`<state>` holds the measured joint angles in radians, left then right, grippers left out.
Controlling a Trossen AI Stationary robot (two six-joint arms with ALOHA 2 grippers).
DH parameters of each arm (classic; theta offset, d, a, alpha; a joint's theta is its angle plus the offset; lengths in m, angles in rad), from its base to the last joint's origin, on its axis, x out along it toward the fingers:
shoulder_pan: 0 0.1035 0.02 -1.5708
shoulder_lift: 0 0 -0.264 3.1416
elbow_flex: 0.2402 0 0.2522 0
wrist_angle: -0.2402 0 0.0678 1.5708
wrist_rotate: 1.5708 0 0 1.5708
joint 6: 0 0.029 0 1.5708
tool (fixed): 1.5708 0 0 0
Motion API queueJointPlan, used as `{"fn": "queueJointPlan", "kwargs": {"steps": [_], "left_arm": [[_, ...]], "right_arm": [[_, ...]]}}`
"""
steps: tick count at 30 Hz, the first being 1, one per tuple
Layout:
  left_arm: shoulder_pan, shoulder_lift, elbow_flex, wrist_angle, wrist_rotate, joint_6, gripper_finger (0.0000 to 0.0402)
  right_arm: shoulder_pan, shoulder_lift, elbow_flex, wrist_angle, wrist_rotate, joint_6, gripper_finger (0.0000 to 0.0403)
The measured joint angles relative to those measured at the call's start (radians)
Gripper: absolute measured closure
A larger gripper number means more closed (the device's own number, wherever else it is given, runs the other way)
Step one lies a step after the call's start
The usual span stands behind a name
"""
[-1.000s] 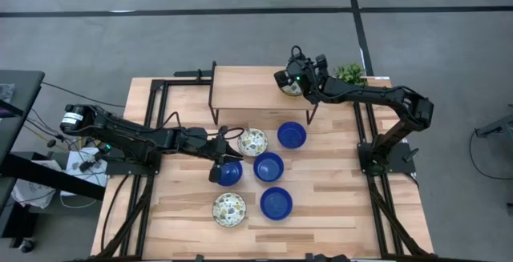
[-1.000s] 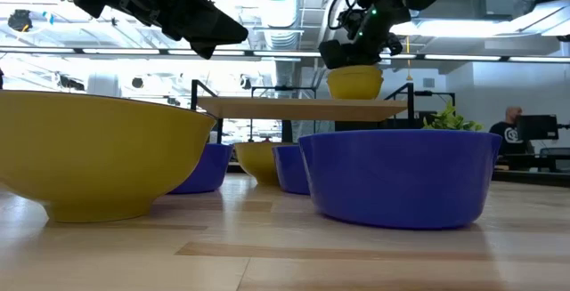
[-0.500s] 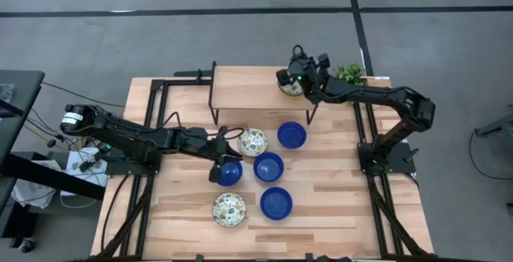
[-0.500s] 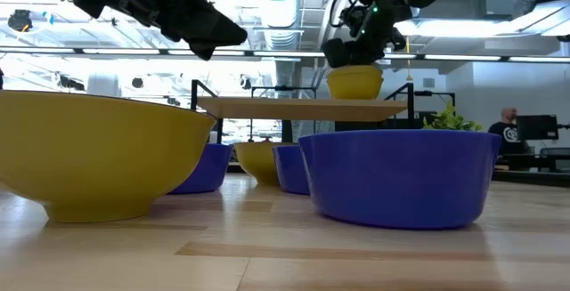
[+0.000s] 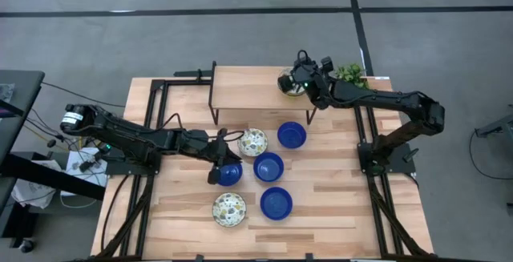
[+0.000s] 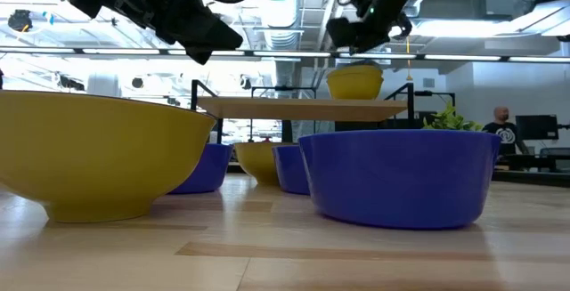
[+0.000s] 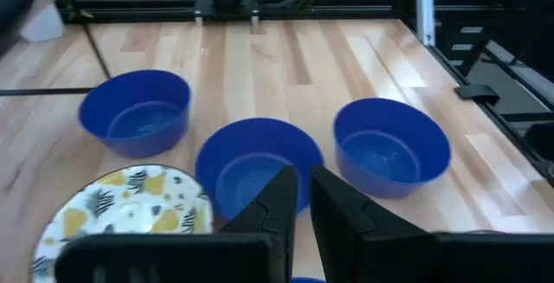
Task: Pick & Place Mini bowls
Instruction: Stack the yellow patterned bowl on top of the yellow patterned bowl on the shelf
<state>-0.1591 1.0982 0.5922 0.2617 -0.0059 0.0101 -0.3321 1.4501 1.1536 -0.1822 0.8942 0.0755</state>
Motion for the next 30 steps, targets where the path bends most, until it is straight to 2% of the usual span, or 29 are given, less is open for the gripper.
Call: {"fn": "queueJointPlan", "kwargs": {"steps": [5,9,15,21,23,30], "left_arm": [[-0.055,0.017,0.0,0.001,0.002,0.006,0.0368],[-0.092,0.026,0.0,0.01,0.002,0.007,0.0368],[-0.14,0.028,0.0,0.017,-0.001,0.004,0.0368],[-0.186,0.036,0.0,0.02,-0.001,0.01,0.0368],[-0.197,0.036,0.0,0.02,-0.001,0.01,0.0368],[-0.258,0.036,0.0,0.02,-0.001,-0.016,0.0368]], "right_arm": [[0.114,-0.05,-0.045,-0.008,-0.002,0.003,0.031],[0.22,-0.111,-0.132,0.071,0.003,0.001,0.031],[0.395,-0.209,-0.332,0.301,-0.001,-0.005,0.031],[0.577,-0.236,-0.529,0.57,-0.012,-0.004,0.031],[0.623,-0.233,-0.559,0.586,-0.043,0.004,0.031],[0.722,-0.209,-0.582,0.587,-0.246,0.004,0.031]]}}
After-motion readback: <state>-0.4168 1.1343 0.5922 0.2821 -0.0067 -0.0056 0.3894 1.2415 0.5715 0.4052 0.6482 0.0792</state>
